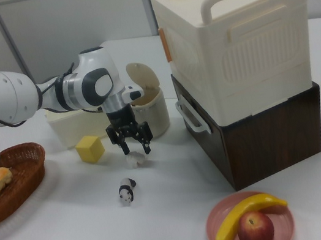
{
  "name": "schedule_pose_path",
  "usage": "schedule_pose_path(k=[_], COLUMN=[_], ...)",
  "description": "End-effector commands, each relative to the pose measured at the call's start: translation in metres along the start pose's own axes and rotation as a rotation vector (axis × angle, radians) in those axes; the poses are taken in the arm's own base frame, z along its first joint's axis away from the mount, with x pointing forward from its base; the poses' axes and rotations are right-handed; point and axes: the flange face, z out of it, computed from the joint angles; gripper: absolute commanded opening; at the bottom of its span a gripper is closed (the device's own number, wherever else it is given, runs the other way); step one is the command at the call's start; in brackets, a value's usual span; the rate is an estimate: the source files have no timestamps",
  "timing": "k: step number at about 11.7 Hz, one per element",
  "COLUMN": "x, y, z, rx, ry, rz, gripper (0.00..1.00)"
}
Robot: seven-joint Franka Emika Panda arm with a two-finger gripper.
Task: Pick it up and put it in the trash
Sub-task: 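Carry the held paper ball over the white trash bin opening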
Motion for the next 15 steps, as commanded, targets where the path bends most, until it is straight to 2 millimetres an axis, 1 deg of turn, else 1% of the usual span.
schedule_pose_path(k=[1,2,3,4,5,6,7,9,10,11,12,14,15], x=[-0.009,-0.012,-0.013,-0.016,-0.017,-0.018,-0.018,-0.023,-0.023,-0.019,-0.016,-0.004,0.002], y=[0.001,-0.003,-0.006,-0.004,-0.004,0.002,0.006,0.02,0.023,0.024,0.025,0.027,0.026], z=[0.004,0.011,0.013,0.014,0.011,0.001,-0.016,-0.082,-0.114,-0.14,-0.151,-0.173,-0.174], rx=[-0.022,-0.022,-0.022,-0.024,-0.023,-0.022,-0.019,-0.002,0.01,0.025,0.027,0.022,0.02], ry=[-0.013,-0.028,-0.038,-0.061,-0.061,-0.052,-0.041,0.054,0.112,0.164,0.196,0.33,0.378], rz=[-0.031,-0.034,-0.039,-0.045,-0.069,-0.079,-0.071,-0.039,-0.022,-0.005,0.012,0.042,0.064], gripper=[0.83,0.76,0.66,0.5,0.41,0.38,0.38,0.38,0.38,0.38,0.38,0.38,0.38])
